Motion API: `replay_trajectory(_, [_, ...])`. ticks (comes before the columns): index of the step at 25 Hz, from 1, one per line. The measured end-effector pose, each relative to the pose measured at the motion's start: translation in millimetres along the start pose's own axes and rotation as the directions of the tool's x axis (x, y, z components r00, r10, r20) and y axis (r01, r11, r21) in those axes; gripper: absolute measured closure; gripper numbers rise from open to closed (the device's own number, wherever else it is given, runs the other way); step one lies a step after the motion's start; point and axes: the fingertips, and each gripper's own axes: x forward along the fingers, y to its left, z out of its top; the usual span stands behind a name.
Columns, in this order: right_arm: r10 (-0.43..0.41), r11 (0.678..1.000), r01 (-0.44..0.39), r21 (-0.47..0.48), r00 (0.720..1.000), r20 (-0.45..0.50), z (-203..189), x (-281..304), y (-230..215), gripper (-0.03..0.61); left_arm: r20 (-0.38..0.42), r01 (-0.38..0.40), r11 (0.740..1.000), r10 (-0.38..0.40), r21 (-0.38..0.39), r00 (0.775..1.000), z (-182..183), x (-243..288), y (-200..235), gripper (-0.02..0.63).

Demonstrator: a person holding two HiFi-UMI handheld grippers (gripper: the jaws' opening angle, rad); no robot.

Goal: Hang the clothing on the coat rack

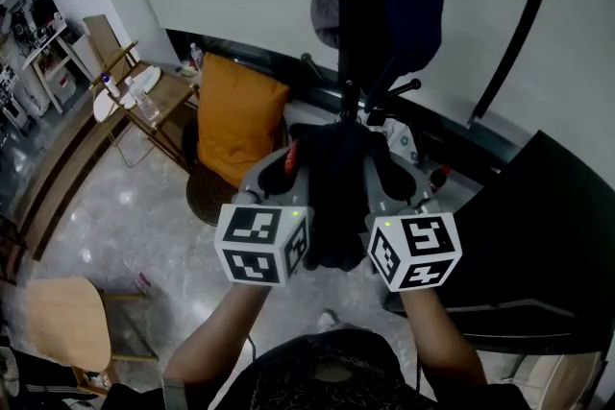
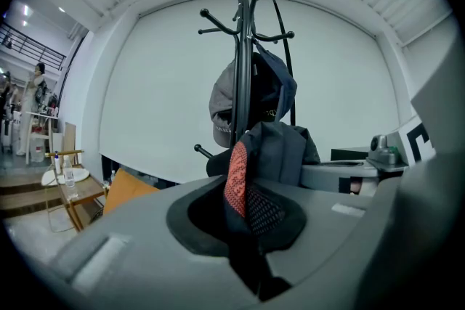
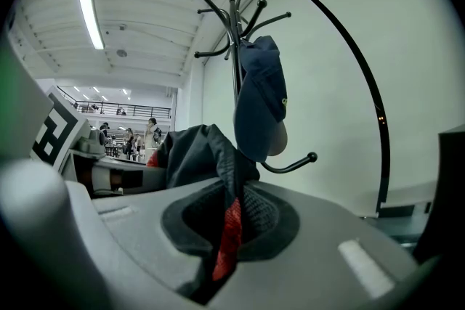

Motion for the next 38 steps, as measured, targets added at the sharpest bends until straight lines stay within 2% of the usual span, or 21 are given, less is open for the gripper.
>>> replay_trajectory(8, [0.032, 0.999, -0.032, 0.005, 0.999, -0.029, -7.6, 16.4, -6.3, 0.555, 0.0, -0.001, 1.0, 0.001, 0.006, 1.0, 2.2, 19.5, 0.9, 0.58])
replay_trajectory(14, [0.018, 1.0, -0.018, 0.008, 0.999, -0.046, -12.2, 23.4, -2.5, 0.554, -0.002, 0.043, 0.999, -0.043, 0.003, 0.999, 1.0, 24.7, -0.4, 0.58])
replay_trajectory(28, [-0.118, 0.993, 0.119, 0.014, 0.991, -0.059, -16.9, 31.2, -3.7, 0.555, -0.015, 0.199, 0.98, -0.199, 0.02, 0.98, -0.8, 36.7, -0.7, 0.58])
replay_trajectory(38, [-0.194, 0.981, 0.195, 0.014, 0.979, -0.064, -22.7, 32.1, -5.5, 0.555, -0.028, 0.263, 0.964, -0.262, 0.037, 0.965, -5.9, 43.1, -2.7, 0.58])
